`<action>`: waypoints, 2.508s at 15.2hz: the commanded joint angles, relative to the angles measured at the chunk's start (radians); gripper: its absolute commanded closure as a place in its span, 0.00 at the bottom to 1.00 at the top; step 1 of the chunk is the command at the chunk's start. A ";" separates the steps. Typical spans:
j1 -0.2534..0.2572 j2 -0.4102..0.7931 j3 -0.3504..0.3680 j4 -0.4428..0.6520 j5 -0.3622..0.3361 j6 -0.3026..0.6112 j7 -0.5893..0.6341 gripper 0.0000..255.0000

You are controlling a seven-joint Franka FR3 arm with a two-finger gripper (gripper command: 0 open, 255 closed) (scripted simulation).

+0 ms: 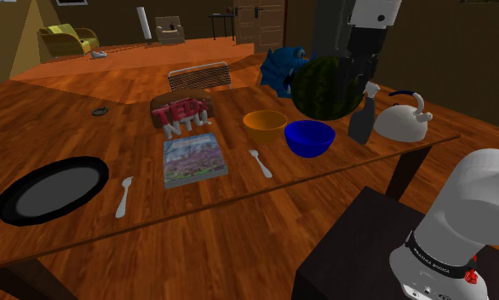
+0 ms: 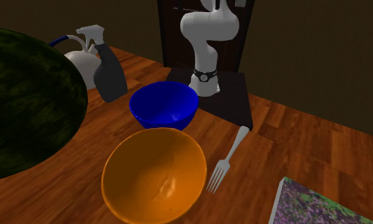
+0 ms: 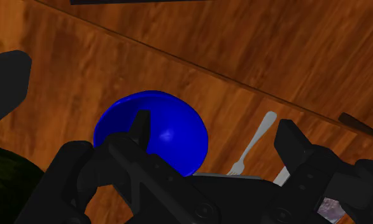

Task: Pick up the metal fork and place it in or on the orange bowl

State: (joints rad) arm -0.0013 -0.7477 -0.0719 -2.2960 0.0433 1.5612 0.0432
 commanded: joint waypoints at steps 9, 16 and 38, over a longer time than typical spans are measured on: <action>0.013 0.226 0.097 -0.003 0.050 0.190 0.159 0.00; 0.022 0.471 0.163 0.066 0.065 0.329 0.292 0.00; 0.051 0.907 0.213 0.222 0.034 0.554 0.485 0.00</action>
State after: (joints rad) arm 0.0498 0.1593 0.1413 -2.0737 0.0773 2.1134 0.5281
